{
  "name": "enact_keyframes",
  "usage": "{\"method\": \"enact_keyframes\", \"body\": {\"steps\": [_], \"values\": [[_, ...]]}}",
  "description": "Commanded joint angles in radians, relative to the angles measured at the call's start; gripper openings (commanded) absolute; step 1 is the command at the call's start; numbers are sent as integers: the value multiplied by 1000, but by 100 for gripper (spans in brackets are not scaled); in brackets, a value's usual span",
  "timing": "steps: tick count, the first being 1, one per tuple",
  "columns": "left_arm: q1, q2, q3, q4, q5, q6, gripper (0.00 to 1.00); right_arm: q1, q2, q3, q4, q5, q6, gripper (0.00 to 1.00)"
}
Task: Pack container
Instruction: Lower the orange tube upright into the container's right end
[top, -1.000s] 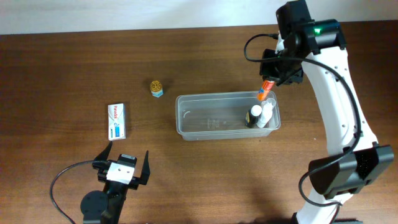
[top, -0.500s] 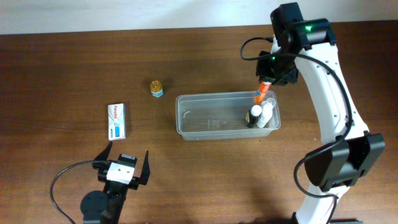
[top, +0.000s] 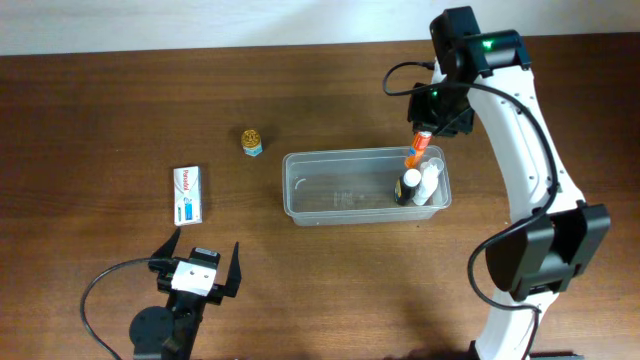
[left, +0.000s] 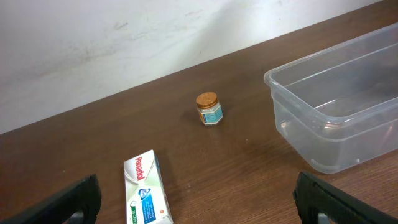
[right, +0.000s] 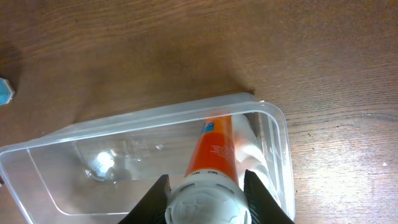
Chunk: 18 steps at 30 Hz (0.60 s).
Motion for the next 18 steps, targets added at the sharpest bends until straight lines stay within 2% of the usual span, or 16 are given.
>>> {"method": "enact_keyframes", "body": {"steps": [1, 18], "values": [[6, -7, -5, 0, 8, 15, 99, 6, 31, -11, 6, -3, -7, 25], [6, -7, -5, 0, 8, 15, 99, 4, 58, -14, 21, 34, -11, 25]]}}
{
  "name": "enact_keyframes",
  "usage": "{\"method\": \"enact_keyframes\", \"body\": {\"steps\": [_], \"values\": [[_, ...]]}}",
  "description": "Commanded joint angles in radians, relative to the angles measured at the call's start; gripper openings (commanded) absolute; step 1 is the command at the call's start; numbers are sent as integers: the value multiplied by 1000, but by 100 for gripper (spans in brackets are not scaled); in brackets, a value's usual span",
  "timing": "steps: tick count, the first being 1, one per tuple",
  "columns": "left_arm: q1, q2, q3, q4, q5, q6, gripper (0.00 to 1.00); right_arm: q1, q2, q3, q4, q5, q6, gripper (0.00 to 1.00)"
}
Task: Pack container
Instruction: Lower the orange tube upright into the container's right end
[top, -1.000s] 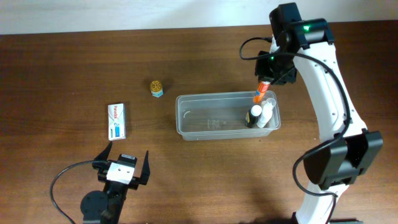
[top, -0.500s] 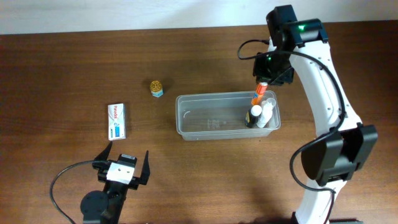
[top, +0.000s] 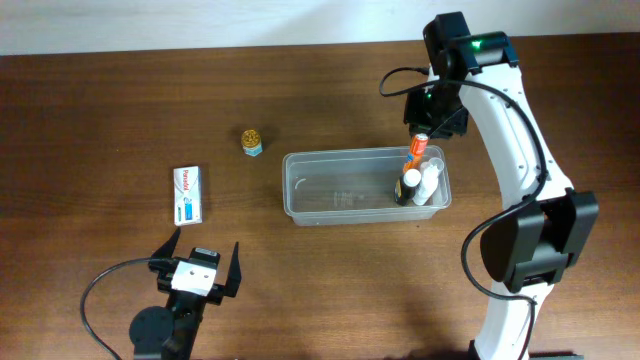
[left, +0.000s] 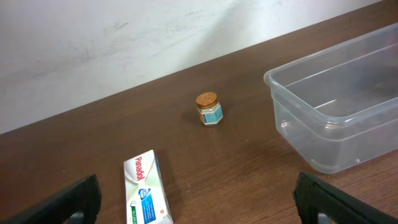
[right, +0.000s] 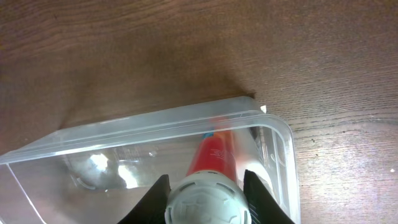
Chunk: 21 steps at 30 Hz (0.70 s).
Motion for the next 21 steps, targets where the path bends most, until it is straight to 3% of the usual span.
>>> {"method": "enact_keyframes", "body": {"steps": [1, 21], "values": [[6, -7, -5, 0, 8, 15, 99, 4, 7, -9, 4, 26, -11, 26], [6, -7, -5, 0, 8, 15, 99, 3, 50, -10, 37, 40, -28, 26]]}}
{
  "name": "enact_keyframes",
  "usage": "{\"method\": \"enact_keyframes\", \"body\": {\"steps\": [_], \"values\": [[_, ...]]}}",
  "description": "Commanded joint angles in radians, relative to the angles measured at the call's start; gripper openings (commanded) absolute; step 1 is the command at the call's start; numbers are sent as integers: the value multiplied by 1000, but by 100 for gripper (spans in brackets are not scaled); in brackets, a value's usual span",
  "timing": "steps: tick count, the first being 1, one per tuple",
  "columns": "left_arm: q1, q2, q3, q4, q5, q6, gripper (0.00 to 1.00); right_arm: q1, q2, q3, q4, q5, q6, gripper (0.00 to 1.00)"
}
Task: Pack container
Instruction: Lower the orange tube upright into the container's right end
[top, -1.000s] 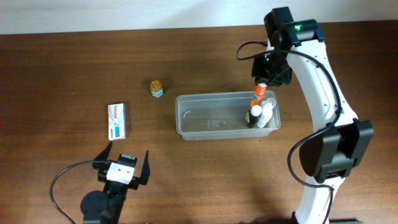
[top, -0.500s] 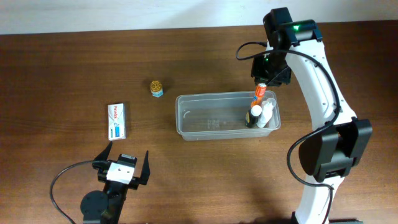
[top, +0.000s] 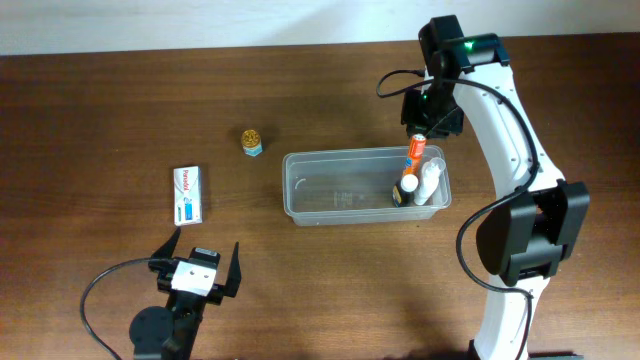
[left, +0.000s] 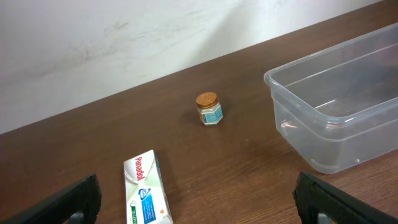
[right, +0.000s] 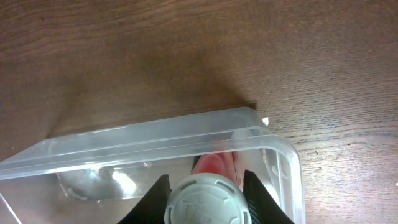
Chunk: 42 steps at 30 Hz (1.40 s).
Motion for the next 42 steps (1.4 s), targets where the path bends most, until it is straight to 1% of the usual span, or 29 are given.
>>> {"method": "enact_keyframes", "body": {"steps": [1, 5, 11, 23, 32, 42], "values": [[6, -7, -5, 0, 8, 15, 99, 4, 7, -8, 6, 33, -15, 26], [6, -7, -5, 0, 8, 15, 100, 4, 7, -7, 4, 32, -15, 25], [6, -7, -5, 0, 8, 15, 99, 4, 6, -7, 14, 32, -15, 21], [6, -7, -5, 0, 8, 15, 99, 4, -41, -7, 6, 31, -22, 22], [6, -7, -5, 0, 8, 15, 99, 5, -57, -7, -72, 27, -54, 22], [6, -7, -5, 0, 8, 15, 99, 5, -57, -7, -42, 28, -82, 23]]}}
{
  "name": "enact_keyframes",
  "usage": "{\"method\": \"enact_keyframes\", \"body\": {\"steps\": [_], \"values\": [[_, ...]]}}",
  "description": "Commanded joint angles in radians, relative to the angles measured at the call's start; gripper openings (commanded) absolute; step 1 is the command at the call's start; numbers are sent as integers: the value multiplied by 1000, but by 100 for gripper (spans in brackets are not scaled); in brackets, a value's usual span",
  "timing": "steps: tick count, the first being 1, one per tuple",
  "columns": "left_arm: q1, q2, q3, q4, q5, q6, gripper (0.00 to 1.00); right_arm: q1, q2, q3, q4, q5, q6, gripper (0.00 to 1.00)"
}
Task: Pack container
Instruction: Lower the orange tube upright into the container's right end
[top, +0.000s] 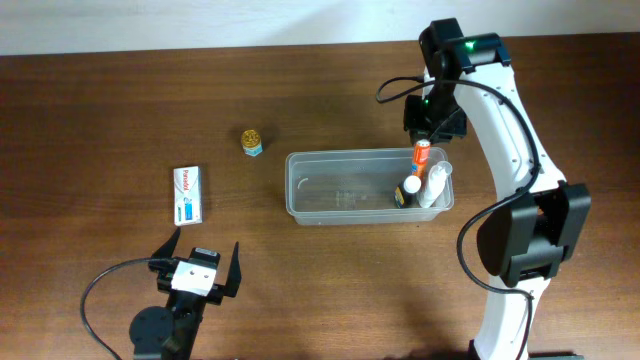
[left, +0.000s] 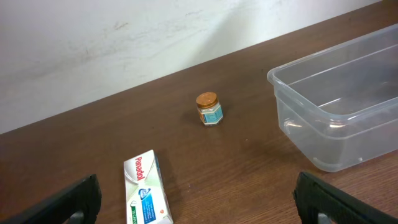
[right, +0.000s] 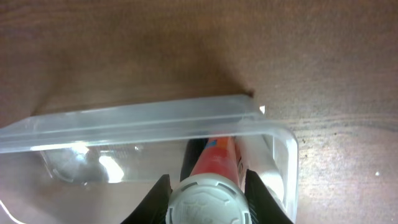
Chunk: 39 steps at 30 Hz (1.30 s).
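Observation:
A clear plastic container (top: 340, 187) lies mid-table, also in the left wrist view (left: 348, 118). My right gripper (right: 206, 205) is shut on an orange tube with a white cap (right: 209, 199), standing it inside the container's right end (top: 422, 155) beside a dark bottle (top: 406, 190) and a white bottle (top: 432, 185). My left gripper (left: 199, 199) rests open near the front edge. A white Panadol box (top: 188, 193) and a small gold-lidded jar (top: 252, 141) lie on the table left of the container.
A pale wall (left: 155, 31) rises behind the far table edge. Bare brown wood (top: 100, 100) surrounds the container. The right arm's white links (top: 520, 130) reach over the table's right side.
My right gripper has gone lower with the orange tube, deeper into the container's right end. The container has shifted slightly to the right. The left arm is unchanged.
My right gripper held the orange tube tilted over the container's right end, beside the two bottles. At each later moment the tube stood steeper and lower in that end. Now it stands nearly upright inside. The left gripper stayed open and still throughout.

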Motion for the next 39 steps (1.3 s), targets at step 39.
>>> {"method": "enact_keyframes", "body": {"steps": [39], "values": [[6, -7, -5, 0, 8, 15, 99, 5, -51, -1, -83, 19, -18, 29]]}}
